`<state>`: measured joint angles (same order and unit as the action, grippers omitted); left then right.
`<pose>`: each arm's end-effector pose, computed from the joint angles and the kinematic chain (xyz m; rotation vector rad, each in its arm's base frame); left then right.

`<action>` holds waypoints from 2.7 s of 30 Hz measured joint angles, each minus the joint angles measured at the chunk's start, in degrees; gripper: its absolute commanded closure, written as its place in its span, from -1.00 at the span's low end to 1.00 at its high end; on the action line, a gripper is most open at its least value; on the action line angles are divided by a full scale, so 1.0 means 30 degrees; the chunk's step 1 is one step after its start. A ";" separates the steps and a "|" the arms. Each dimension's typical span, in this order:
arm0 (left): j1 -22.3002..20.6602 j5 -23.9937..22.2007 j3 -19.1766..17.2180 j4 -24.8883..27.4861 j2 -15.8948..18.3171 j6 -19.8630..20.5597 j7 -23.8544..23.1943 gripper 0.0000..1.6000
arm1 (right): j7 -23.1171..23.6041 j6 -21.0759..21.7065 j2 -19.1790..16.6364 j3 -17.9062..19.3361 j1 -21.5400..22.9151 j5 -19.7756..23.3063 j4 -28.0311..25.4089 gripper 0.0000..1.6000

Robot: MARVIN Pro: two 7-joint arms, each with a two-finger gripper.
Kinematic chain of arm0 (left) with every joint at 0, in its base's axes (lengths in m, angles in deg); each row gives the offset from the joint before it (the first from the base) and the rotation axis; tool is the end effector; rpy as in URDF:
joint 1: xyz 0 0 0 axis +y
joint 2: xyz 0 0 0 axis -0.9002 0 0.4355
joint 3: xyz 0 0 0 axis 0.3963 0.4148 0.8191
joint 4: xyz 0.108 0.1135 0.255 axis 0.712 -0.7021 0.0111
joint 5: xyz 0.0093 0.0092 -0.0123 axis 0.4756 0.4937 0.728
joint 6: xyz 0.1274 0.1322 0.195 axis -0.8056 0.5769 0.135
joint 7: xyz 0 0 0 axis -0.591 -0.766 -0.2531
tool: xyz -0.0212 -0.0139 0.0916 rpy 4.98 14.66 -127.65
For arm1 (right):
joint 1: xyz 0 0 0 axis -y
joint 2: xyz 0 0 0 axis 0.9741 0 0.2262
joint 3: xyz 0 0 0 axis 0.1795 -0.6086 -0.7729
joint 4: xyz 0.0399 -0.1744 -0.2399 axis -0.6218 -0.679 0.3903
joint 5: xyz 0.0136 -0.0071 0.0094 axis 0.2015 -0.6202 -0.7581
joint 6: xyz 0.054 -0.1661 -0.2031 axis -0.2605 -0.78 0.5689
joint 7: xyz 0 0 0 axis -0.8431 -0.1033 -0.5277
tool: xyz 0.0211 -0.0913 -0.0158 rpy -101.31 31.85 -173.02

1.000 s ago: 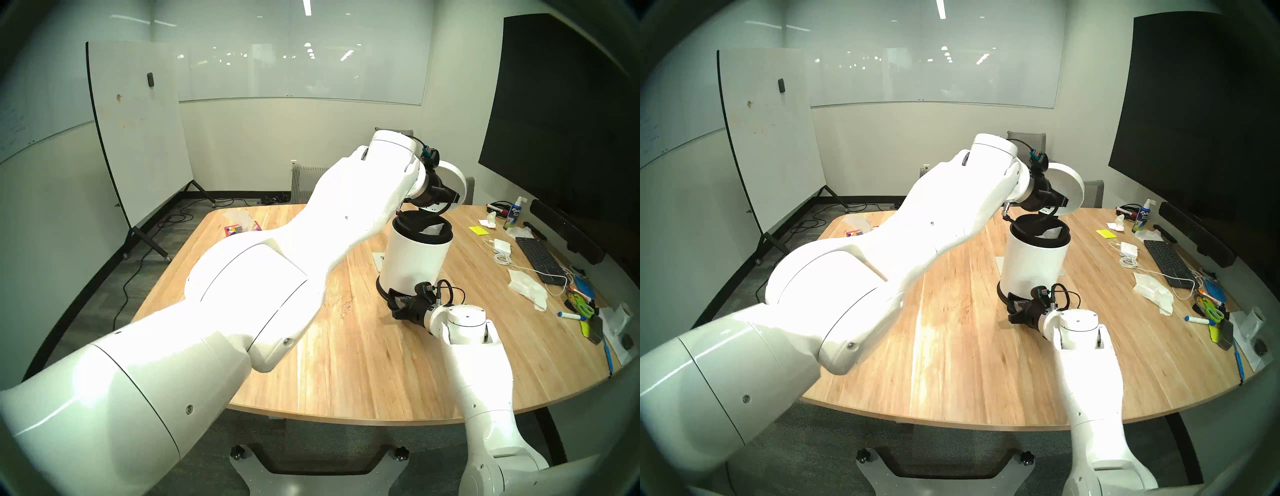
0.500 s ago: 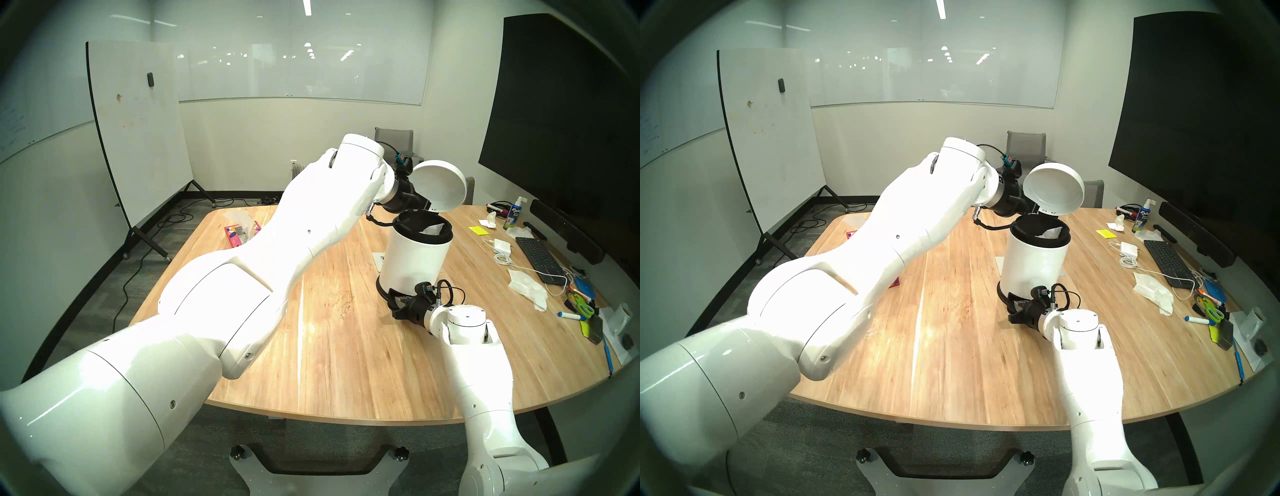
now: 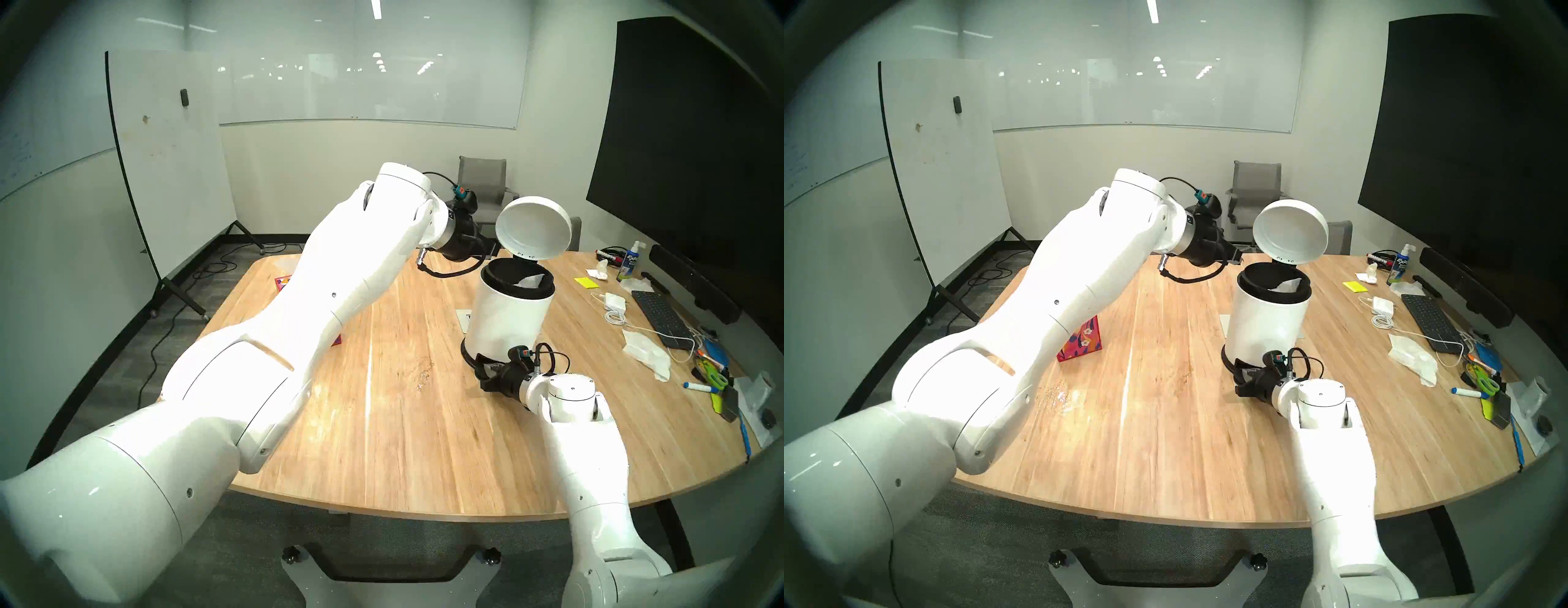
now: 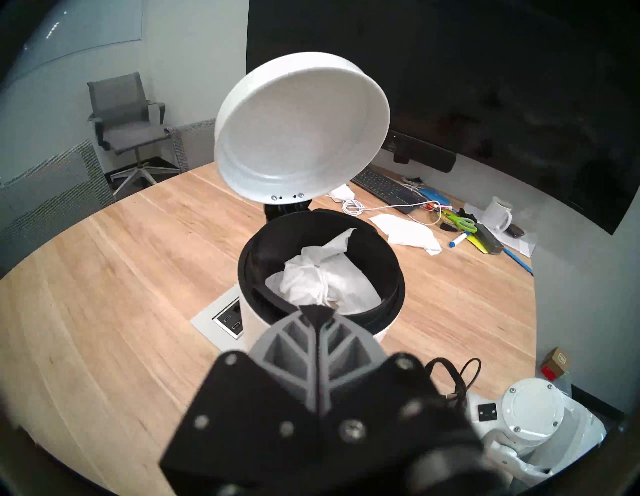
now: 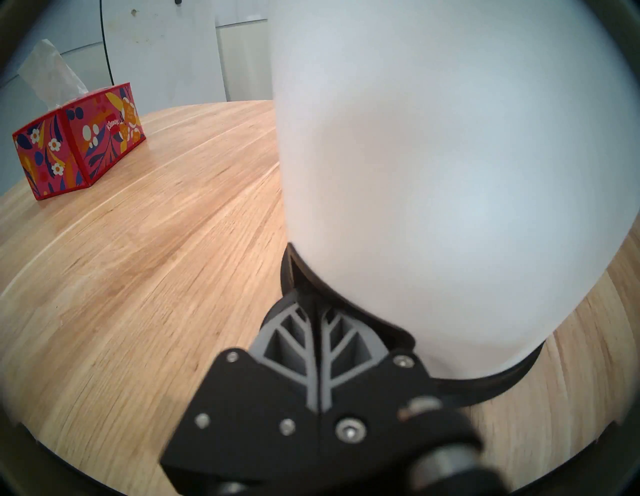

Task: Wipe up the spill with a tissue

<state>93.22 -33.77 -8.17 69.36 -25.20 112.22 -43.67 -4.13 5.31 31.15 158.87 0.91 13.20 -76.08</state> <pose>0.5317 -0.2027 -0.0790 2.1028 -0.9596 1.1313 0.4314 -0.0632 -0.3478 -2.5146 -0.4133 -1.5416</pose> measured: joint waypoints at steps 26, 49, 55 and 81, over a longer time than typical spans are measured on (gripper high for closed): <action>0.4932 -0.0573 -0.1422 0.6505 0.6211 0.0141 -0.3148 1.00 | -0.0056 -0.0043 0.0028 0.0009 -0.0024 -0.0001 -0.0016 1.00; 1.0268 -0.1385 -0.3962 1.2711 1.1792 0.0011 -0.6381 1.00 | 0.0246 0.0473 -0.0040 0.0006 -0.0885 -0.0390 -0.1499 1.00; 1.1617 -0.1671 -0.4586 1.4251 1.3120 -0.0261 -0.6595 1.00 | 0.0673 0.0855 -0.0230 0.0256 -0.1581 -0.0520 -0.2802 1.00; 1.5573 -0.2179 -0.6356 1.6625 1.5879 -0.1506 -0.7484 1.00 | 0.3233 0.1042 -0.0854 0.1370 -0.3743 0.0241 -0.9034 1.00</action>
<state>139.94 -40.31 -27.24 119.23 22.44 107.70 -66.13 5.57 8.44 28.59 162.98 -10.32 13.93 -103.19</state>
